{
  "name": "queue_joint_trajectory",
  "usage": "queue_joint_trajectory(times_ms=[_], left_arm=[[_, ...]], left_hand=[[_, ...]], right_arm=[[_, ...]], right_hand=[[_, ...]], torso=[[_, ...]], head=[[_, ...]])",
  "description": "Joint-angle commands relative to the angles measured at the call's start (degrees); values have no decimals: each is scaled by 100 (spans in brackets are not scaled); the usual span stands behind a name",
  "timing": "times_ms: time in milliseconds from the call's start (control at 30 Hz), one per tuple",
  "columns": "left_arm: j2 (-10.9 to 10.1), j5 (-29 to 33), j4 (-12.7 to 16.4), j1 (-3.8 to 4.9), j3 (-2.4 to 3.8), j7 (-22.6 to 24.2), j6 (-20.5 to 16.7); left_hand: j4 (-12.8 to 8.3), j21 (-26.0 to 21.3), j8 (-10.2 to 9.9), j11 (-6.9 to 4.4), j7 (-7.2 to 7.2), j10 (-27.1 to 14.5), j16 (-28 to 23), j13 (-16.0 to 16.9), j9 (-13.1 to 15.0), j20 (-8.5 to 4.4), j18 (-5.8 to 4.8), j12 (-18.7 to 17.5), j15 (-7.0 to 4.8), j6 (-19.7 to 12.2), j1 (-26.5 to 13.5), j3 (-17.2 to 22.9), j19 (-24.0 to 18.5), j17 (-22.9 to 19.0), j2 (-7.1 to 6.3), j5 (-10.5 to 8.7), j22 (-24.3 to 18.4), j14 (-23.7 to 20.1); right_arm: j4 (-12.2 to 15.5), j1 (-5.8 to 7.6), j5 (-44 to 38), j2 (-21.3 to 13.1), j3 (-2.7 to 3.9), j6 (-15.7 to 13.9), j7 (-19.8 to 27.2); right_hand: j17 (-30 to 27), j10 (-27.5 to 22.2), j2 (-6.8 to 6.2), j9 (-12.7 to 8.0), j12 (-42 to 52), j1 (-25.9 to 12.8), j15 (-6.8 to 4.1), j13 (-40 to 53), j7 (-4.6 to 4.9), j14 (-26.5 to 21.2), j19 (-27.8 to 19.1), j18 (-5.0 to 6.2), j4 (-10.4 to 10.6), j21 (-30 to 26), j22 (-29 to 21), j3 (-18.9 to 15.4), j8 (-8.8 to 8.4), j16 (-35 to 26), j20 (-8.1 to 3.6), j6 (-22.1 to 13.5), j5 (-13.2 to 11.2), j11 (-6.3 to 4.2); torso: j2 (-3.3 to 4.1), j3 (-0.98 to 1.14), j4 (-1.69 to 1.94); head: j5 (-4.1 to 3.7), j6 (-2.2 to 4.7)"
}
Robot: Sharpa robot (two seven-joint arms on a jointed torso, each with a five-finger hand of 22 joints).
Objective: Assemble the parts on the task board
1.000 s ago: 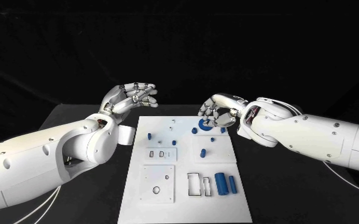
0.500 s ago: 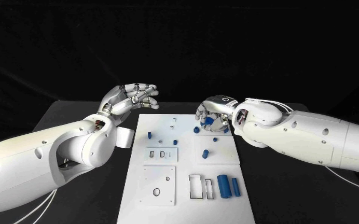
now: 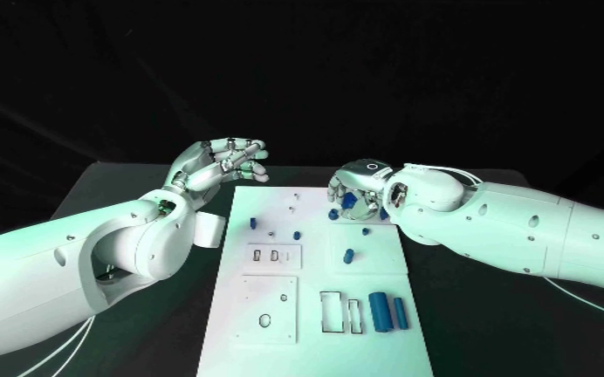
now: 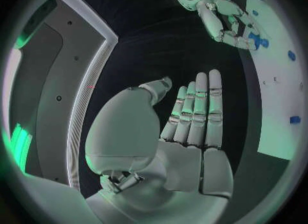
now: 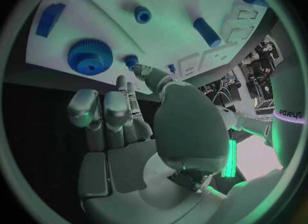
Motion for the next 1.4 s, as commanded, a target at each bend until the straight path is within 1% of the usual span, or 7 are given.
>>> queue_joint_trajectory(times_ms=[33, 167, 367, 500, 1167, 1267, 1400], left_arm=[[-12, -43, 38, 20, 9, -14, 142], [-20, -43, 48, 29, 13, -35, 154], [-31, -43, 58, 36, 16, -53, 186], [-29, -43, 57, 38, 19, -65, 199], [-27, -43, -2, 44, 23, -118, 244], [-26, -43, -9, 44, 23, -128, 255], [-22, -43, -20, 45, 23, -149, 281]], left_hand=[[28, 40, -25, 55, 70, -2, 25, 4, 8, -6, 43, -40, 6, -40, -74, 4, -40, 6, -3, 13, 5, -46], [21, 53, -38, 62, 81, -16, 25, 5, 9, -1, 46, -58, 11, -56, -59, 24, -51, 19, 11, 16, 10, -77], [32, 65, -52, 76, 100, -34, 24, 5, 9, 8, 45, -75, 23, -76, -79, 20, -62, 30, 4, 14, 15, -106], [32, 65, -52, 76, 100, -34, 24, 5, 9, 8, 45, -75, 23, -76, -79, 20, -62, 30, 4, 14, 15, -106], [35, 76, -69, 90, 116, -58, 26, 5, 8, 17, 46, -95, 34, -100, -88, 17, -73, 43, -4, 14, 19, -127], [35, 76, -69, 90, 116, -58, 26, 5, 8, 17, 46, -95, 34, -100, -88, 17, -73, 43, -4, 14, 19, -127], [34, 79, -74, 94, 121, -66, 27, 5, 8, 19, 46, -102, 37, -109, -89, 17, -76, 46, -6, 14, 20, -131]], right_arm=[[-34, 1, -192, 38, -2, 222, -143], [-77, -1, -198, 77, -5, 279, -141], [-171, -5, -177, 148, -7, 312, -124], [-191, -10, -170, 188, -8, 329, -107], [-151, -17, -151, 219, -10, 244, -71], [-147, -17, -139, 218, -10, 160, -61], [-142, -17, -97, 217, -10, -30, -79]], right_hand=[[-12, -42, -20, 14, -4, -68, 26, 14, 9, 105, 9, -51, 53, 8, -31, -9, -11, 29, 14, -25, -31, 5], [-6, -47, -10, 21, -3, -65, 26, 18, 7, 100, 14, -54, 61, 20, -11, -6, -8, 41, 16, -20, -33, 5], [57, -42, 32, 44, 14, -53, 25, 35, 7, 99, 39, -63, 90, 69, 66, 11, 3, 121, 18, -1, -30, 2], [70, -42, 50, 58, 21, -44, 24, 42, 3, 96, 38, -63, 102, 77, 77, 22, 14, 147, 19, 17, -26, 0], [152, 59, 112, 152, 108, -14, 3, 109, -30, 83, 66, -77, 167, 168, 219, 65, 86, 301, 9, 127, -46, -35], [178, 93, 170, 209, 137, 31, -16, 134, -58, 78, 78, -83, 181, 201, 273, 107, 142, 351, -3, 202, -50, -57], [213, 254, 481, 448, 247, 221, -91, 224, -164, 69, 111, -98, 196, 290, 416, 338, 365, 463, -65, 427, -511, -150]], torso=[[52, -1, 10], [79, 0, 3], [125, 0, -14], [164, -8, -7], [245, -7, -14], [247, -6, -14], [262, -11, -11]], head=[[-4, -2], [22, 6], [9, -33], [-7, -51], [30, -22], [30, -12], [28, 10]])
